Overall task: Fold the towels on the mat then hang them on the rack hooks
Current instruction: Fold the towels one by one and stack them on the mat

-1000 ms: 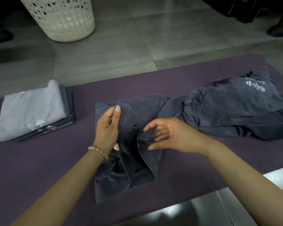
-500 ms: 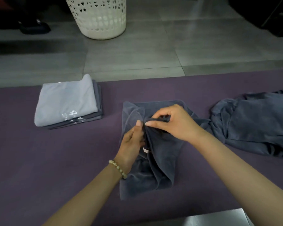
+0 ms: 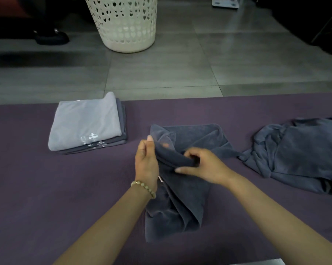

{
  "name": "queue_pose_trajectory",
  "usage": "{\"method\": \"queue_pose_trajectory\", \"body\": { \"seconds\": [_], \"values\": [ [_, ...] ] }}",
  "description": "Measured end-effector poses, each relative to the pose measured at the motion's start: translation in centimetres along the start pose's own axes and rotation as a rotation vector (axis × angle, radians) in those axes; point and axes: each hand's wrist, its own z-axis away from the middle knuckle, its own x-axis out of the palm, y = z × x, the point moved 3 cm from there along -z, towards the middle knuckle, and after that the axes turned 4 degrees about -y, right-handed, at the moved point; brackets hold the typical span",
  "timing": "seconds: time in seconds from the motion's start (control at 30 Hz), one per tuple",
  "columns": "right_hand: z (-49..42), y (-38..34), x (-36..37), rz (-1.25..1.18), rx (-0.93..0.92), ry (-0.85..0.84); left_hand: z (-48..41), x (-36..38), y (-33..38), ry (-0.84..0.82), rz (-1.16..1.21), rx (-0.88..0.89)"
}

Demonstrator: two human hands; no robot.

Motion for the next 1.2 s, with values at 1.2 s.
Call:
{"method": "queue_pose_trajectory", "body": {
  "seconds": [1.2],
  "values": [
    [3.9, 14.4, 2.0, -0.078, 0.736, 0.143, -2.7, -7.8, -8.1, -0.107, -0.606, -0.387]
  ]
}}
